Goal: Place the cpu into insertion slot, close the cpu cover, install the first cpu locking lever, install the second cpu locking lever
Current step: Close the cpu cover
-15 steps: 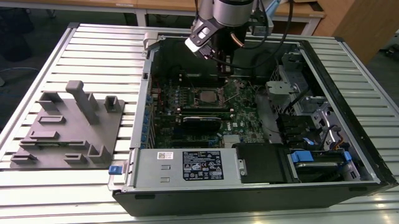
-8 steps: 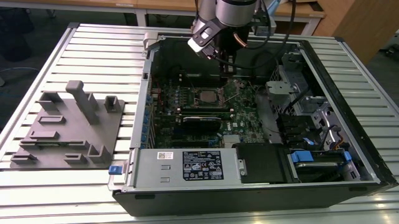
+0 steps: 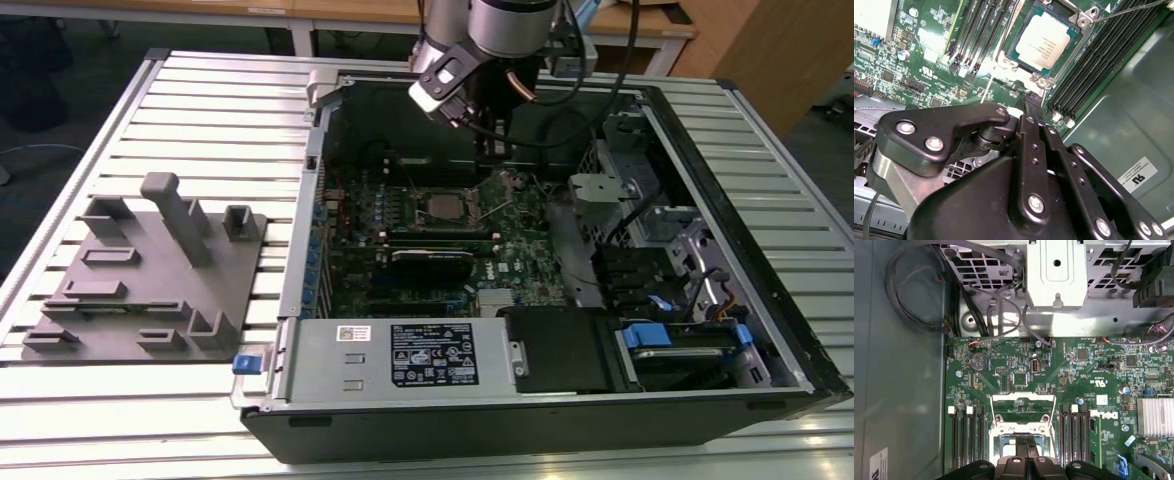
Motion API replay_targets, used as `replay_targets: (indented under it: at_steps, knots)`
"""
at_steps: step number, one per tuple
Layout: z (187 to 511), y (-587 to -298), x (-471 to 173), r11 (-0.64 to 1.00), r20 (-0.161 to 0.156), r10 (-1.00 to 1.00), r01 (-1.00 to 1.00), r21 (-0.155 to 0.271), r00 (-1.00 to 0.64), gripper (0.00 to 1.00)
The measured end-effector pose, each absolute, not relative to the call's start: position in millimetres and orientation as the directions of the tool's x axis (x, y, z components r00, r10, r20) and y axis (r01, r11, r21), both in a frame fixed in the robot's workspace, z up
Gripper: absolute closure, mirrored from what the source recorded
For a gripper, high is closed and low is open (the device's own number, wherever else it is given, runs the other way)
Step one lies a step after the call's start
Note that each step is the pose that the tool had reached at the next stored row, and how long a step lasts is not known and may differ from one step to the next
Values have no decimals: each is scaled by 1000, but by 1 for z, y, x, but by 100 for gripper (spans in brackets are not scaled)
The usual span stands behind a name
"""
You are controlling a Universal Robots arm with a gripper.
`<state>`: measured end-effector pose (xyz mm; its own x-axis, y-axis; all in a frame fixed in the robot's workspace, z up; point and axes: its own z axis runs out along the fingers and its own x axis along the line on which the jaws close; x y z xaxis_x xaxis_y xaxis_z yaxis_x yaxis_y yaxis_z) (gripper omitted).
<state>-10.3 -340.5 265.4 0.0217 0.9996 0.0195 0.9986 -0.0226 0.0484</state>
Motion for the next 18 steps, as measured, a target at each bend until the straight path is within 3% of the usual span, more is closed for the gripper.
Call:
replay_targets:
  at_steps: [18]
  knots:
    - [265, -341, 1, -23, 19, 1000, 999, 48, 22, 89]
